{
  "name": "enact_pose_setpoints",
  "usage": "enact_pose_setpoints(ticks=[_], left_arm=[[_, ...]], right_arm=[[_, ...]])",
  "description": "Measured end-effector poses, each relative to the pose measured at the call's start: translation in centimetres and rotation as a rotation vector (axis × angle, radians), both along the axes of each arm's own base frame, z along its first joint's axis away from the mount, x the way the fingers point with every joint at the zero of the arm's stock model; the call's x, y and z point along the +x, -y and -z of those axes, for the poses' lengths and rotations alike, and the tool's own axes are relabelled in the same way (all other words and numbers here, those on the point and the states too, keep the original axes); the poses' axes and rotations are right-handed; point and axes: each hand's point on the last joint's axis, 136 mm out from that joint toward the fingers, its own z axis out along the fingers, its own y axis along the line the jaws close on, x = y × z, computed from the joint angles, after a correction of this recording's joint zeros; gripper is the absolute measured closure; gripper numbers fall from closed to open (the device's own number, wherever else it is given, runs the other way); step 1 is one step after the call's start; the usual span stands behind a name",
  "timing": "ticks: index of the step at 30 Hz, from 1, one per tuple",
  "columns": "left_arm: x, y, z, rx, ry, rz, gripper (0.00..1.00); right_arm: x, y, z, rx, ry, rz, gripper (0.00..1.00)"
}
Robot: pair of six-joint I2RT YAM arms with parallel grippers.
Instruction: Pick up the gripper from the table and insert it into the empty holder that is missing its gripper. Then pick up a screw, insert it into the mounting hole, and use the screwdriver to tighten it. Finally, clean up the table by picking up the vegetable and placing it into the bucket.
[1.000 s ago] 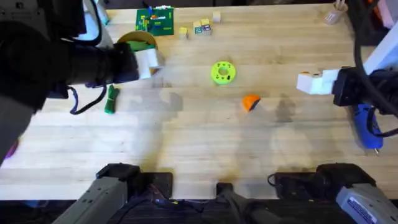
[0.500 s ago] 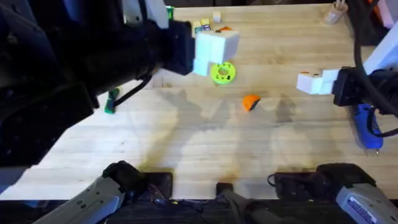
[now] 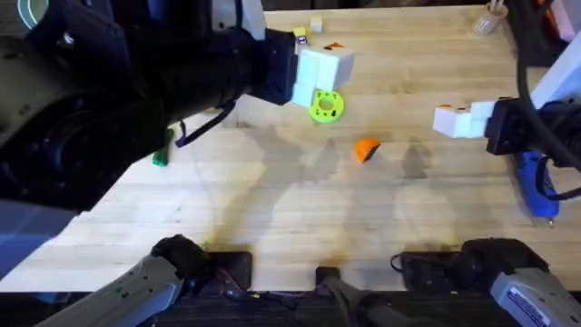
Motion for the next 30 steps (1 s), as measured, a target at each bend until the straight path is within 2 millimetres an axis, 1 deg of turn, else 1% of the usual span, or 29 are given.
enact_pose_setpoints(ticks=[4, 6, 7, 9, 13, 17, 24, 30], left_arm=[[1.2, 0.8, -0.9, 0.004, 0.092, 0.029, 0.008], [1.6, 1.4, -1.1, 0.009, 0.160, 0.065, 0.008], [1.6, 1.7, -0.8, 0.010, 0.189, 0.086, 0.008], [1.3, 2.1, 0.3, 0.008, 0.231, 0.123, 0.008], [-0.2, 2.2, 3.3, -0.016, 0.305, 0.178, 0.008], [-2.0, 1.6, 5.7, -0.056, 0.355, 0.203, 0.008], [-4.9, -0.1, 8.5, -0.117, 0.393, 0.199, 0.008], [-6.7, -1.2, 10.3, -0.155, 0.438, 0.194, 0.008]], right_arm=[[0.0, 0.0, 0.0, 0.000, 0.000, 0.000, 0.010], [0.0, 0.0, 0.0, 0.000, 0.000, 0.000, 0.010], [0.0, 0.0, 0.0, 0.000, 0.000, 0.000, 0.010], [0.0, 0.0, 0.0, 0.000, 0.000, 0.000, 0.010], [0.0, 0.0, 0.0, 0.000, 0.000, 0.000, 0.009], [0.0, 0.0, 0.0, 0.000, 0.000, 0.000, 0.010], [0.0, 0.0, 0.0, 0.000, 0.001, 0.000, 0.010], [0.0, 0.0, 0.0, 0.000, 0.001, 0.000, 0.010]])
